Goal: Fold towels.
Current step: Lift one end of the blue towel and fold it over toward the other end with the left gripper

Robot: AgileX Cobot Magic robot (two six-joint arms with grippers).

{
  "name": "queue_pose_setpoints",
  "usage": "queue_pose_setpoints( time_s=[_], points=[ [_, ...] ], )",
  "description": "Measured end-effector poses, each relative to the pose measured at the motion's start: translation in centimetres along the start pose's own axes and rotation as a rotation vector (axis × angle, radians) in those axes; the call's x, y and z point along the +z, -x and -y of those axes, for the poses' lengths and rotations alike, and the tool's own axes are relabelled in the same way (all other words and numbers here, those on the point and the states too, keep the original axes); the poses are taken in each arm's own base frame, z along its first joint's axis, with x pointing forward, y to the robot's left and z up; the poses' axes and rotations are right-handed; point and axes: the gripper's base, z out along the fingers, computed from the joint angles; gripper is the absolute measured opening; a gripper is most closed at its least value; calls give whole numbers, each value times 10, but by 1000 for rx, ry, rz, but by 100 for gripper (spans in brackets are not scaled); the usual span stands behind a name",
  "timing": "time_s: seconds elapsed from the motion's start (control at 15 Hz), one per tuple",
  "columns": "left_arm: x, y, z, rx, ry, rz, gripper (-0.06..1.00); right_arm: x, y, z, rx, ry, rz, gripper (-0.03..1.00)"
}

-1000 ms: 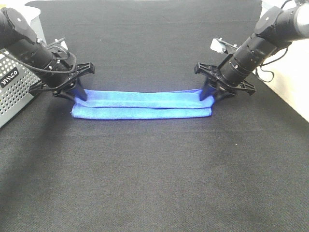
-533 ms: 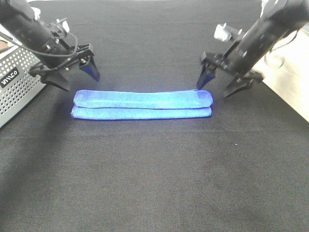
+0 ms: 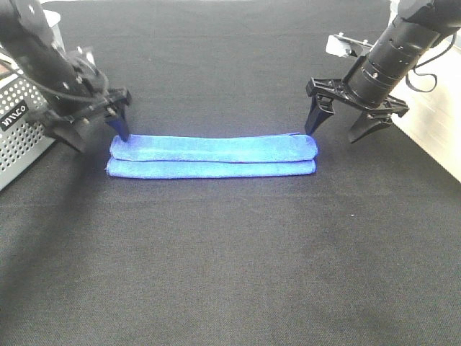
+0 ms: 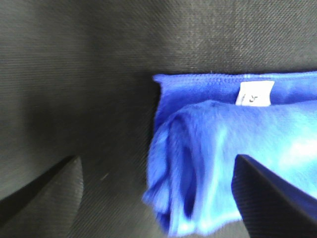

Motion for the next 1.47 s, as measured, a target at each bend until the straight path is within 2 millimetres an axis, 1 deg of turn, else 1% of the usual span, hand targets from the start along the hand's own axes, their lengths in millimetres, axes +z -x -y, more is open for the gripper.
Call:
queue_pose_setpoints(
  time_s=[0.13,0.2,0.33,0.47,0.53,0.6,0.67,0.73,0.8,0.87,0.93,1.0,1.07,1.13,1.27,1.33,1.47],
  points=[
    [16,-3,-1,-9,-37,-30,77,0,1,1,-5,-9,14,77],
    [20,-3,0,-13,-61,-34,75,0,2,1,-5,-9,19,77],
    [26,-2,3,-27,-108,-24,73,0,2,1,-5,-11,27,77],
    [31,-2,3,-39,-116,-27,72,0,2,1,-6,-12,27,77],
    [32,-2,2,-41,-116,-30,67,0,2,1,-8,-14,27,77],
    [32,-2,2,-41,-116,-30,67,0,2,1,-8,-14,27,77],
    [33,-2,2,-44,-118,-27,61,0,2,1,-8,-14,27,77],
    [34,-2,5,-47,-125,-21,53,0,2,1,-8,-14,27,77],
    [37,-2,7,-49,-130,-15,41,0,2,1,-8,-14,27,77],
    [41,-3,12,-45,-133,-12,23,0,3,1,-8,-15,31,77],
    [41,-3,13,-44,-134,-7,12,0,3,1,-8,-15,34,77],
    [42,-3,14,-43,-134,-8,9,0,3,1,-8,-15,35,77],
    [42,-3,14,-43,-134,-10,9,0,3,1,-8,-15,35,77],
    [40,-3,15,-34,-130,-11,9,0,3,1,-8,-15,35,77],
    [25,-3,17,8,-93,-9,9,0,3,1,-8,-15,35,77],
    [11,-2,17,22,-60,2,9,0,3,1,-8,-15,35,77],
    [-27,1,18,57,33,55,9,0,3,1,-8,-15,34,77]
  ],
)
